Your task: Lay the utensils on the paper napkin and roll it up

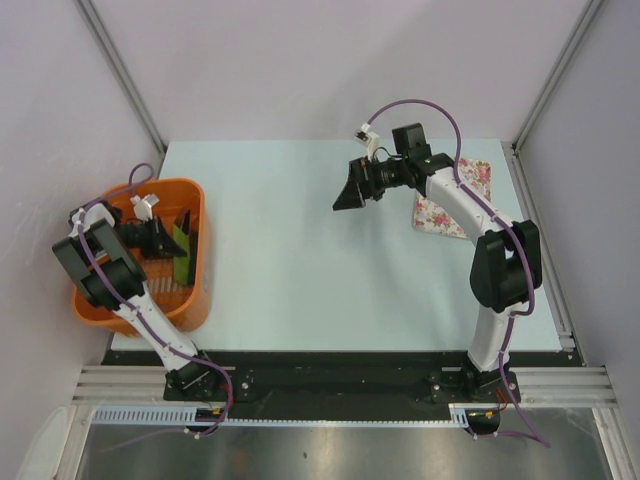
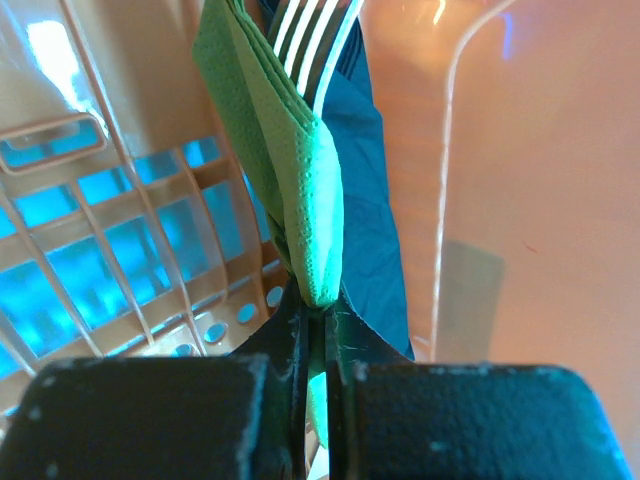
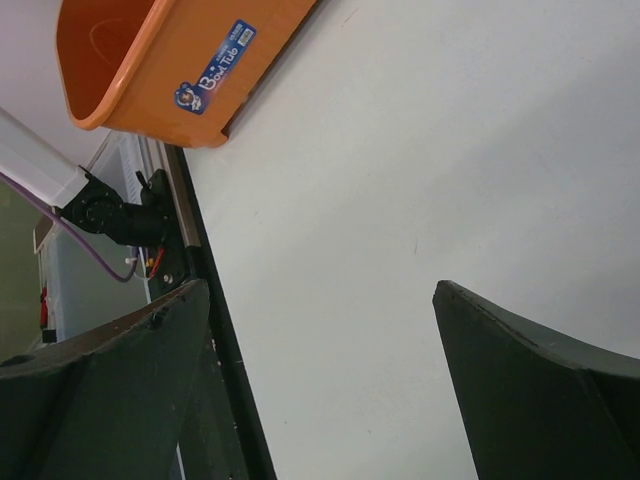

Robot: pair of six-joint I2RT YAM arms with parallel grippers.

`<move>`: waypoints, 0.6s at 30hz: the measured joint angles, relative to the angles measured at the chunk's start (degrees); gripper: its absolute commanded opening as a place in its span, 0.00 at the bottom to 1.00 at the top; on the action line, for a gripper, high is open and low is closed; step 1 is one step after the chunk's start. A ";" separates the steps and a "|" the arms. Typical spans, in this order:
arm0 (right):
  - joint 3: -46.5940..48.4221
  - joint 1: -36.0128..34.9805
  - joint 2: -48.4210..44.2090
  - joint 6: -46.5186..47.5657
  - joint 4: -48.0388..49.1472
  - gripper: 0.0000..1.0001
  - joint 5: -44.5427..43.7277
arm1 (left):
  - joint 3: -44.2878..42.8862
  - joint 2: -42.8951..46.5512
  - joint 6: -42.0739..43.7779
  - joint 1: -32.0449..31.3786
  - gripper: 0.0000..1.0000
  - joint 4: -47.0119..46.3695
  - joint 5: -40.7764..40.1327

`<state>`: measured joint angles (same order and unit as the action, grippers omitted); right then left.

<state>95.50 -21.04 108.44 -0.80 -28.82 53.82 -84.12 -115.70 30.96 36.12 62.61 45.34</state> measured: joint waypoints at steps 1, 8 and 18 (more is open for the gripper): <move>0.00 0.00 0.00 -0.07 -0.02 1.00 -0.02 | 0.00 0.09 0.04 0.00 0.00 0.35 0.02; 0.02 0.00 0.20 -0.50 0.00 1.00 0.02 | 0.85 1.68 -0.72 0.00 0.00 0.37 -0.83; 0.22 0.81 0.74 -0.50 -0.04 1.00 0.07 | 0.85 1.66 -2.99 -0.17 0.03 -1.55 -5.18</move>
<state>95.72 -20.23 109.19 -1.30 -28.86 53.89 -83.26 -114.04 27.97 35.94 61.06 40.16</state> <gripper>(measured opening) 0.994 0.038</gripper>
